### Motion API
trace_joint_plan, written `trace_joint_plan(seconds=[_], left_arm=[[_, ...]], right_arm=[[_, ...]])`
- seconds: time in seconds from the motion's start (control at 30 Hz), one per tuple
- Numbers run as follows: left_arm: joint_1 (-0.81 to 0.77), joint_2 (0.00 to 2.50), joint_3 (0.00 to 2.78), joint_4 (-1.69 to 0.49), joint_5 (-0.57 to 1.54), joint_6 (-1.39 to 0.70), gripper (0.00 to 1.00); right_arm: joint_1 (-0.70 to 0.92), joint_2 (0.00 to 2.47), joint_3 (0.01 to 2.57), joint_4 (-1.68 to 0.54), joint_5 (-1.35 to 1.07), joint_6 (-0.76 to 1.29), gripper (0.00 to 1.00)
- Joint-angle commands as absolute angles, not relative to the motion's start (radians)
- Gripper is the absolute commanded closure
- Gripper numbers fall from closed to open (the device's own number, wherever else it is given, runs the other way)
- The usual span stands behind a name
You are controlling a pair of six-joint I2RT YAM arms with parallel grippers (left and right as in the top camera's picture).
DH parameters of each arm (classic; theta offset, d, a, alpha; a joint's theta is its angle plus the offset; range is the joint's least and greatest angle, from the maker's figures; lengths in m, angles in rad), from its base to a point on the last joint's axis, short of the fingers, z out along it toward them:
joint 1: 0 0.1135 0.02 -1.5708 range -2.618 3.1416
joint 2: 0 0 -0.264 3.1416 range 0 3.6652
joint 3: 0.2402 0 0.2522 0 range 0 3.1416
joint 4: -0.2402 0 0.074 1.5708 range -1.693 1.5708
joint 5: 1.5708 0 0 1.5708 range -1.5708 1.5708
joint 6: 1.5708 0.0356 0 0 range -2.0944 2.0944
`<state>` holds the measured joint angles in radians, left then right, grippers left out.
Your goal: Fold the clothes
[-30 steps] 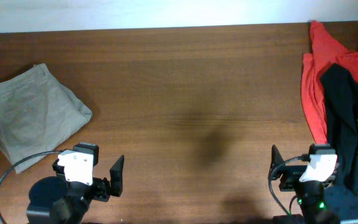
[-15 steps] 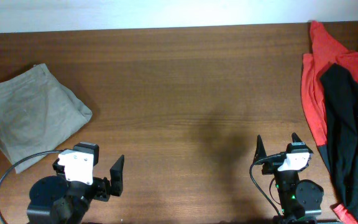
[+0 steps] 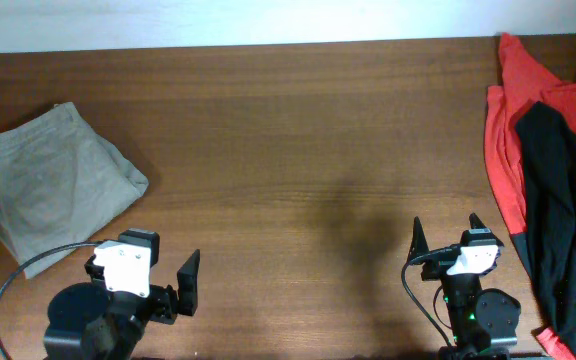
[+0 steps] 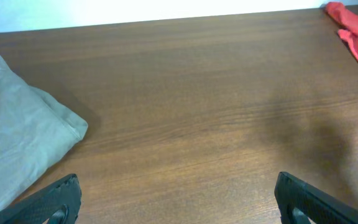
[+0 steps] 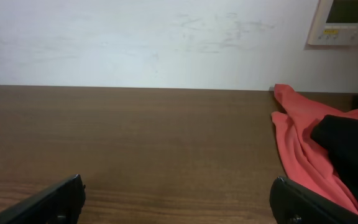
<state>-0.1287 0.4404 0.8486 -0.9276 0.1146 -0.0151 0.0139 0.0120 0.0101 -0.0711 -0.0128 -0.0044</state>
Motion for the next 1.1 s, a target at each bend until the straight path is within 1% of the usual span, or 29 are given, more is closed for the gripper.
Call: trace_joint_plan(seconds=[0.0, 0.07, 0.13, 0.3, 0.4, 0.47, 0.5, 0.57, 0.7, 1.07], left_arm=[[-0.102, 0.425, 0.823, -0.944, 0.083, -0.002, 0.01], [-0.047, 0.376, 0.744, -0.931, 0.077, -0.002, 0.01], [-0.013, 0.285, 0.595, -0.845, 0.082, -0.003, 0.01], [-0.007, 0.082, 0.239, -0.445, 0.081, -0.003, 0.01], [-0.007, 0.032, 0.099, -0.192, 0.076, -0.002, 0.01], [-0.007, 0.006, 0.005, 0.014, 0.029, -0.003, 0.01], [-0.006, 0.005, 0.010, 0.025, -0.011, -0.002, 0.01], [-0.006, 0.005, 0.009, 0.018, -0.025, -0.002, 0.01], [-0.006, 0.005, 0.009, -0.080, -0.023, -0.003, 0.01], [-0.006, 0.005, 0.009, -0.082, -0.023, -0.003, 0.01]], right_arm=[[0.006, 0.008, 0.006, -0.076, -0.022, -0.011, 0.01], [0.006, 0.008, 0.006, -0.076, -0.022, -0.011, 0.01], [0.006, 0.008, 0.006, -0.076, -0.022, -0.011, 0.01], [0.006, 0.008, 0.006, -0.076, -0.022, -0.011, 0.02], [0.006, 0.008, 0.006, -0.076, -0.022, -0.011, 0.01], [0.006, 0.008, 0.006, -0.076, -0.022, -0.011, 0.01], [0.006, 0.008, 0.006, -0.076, -0.022, -0.011, 0.01], [0.006, 0.008, 0.006, -0.076, -0.022, -0.011, 0.01], [0.006, 0.008, 0.006, -0.076, -0.022, -0.011, 0.02], [0.006, 0.008, 0.006, -0.076, -0.022, -0.011, 0.01]])
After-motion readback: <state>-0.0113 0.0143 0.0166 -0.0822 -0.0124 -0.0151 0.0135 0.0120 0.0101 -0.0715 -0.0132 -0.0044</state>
